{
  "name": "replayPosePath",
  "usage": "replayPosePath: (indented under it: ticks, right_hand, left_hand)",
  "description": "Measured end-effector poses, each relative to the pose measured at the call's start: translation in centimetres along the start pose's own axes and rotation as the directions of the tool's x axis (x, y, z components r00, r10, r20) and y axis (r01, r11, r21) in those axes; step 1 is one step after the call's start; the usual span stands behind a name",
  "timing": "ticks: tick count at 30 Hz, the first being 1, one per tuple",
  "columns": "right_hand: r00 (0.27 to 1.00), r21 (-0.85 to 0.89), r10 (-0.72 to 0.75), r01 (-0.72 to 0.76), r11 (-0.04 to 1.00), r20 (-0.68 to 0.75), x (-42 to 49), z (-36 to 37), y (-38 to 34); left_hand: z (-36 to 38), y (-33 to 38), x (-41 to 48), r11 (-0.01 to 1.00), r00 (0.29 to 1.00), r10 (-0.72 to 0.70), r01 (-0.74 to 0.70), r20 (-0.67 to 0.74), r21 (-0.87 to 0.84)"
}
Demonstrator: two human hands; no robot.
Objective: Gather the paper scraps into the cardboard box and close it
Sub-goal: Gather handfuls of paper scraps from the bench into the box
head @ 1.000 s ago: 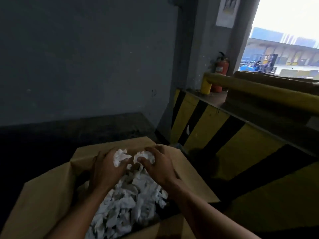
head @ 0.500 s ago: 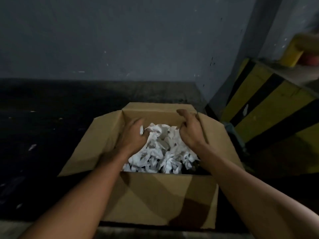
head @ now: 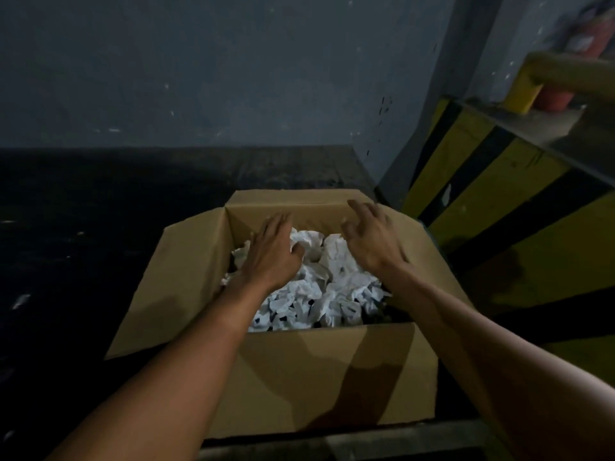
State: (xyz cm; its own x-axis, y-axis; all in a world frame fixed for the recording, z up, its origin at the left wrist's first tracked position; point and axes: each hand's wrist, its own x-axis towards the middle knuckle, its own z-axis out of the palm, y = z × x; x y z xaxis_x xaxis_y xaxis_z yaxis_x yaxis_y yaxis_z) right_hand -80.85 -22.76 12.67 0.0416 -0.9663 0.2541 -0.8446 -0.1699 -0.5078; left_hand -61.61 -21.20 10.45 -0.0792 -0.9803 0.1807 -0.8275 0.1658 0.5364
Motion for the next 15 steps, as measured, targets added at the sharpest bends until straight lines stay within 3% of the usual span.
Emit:
replayPosePath:
  ticks: [6, 10, 15]
  right_hand:
    - [0.95, -0.223, 0.073, -0.004, 0.975, 0.302, -2.1, 5.4, 1.8]
    - [0.864, -0.28, 0.17, -0.036, 0.959, 0.474, -1.3, 6.6, 2.5]
    - [0.762, -0.289, 0.227, -0.055, 0.956, 0.607, -0.7, 7.9, 2.5]
  left_hand:
    - [2.4, -2.5, -0.5, 0.943, 0.94, -0.137, 0.026, 0.312, 0.333]
    - [3.6, -3.5, 0.1, 0.911, 0.845, -0.31, 0.132, 0.436, 0.391]
    - [4.5, -3.6, 0.7, 0.879, 0.739, -0.41, 0.163, 0.535, 0.448]
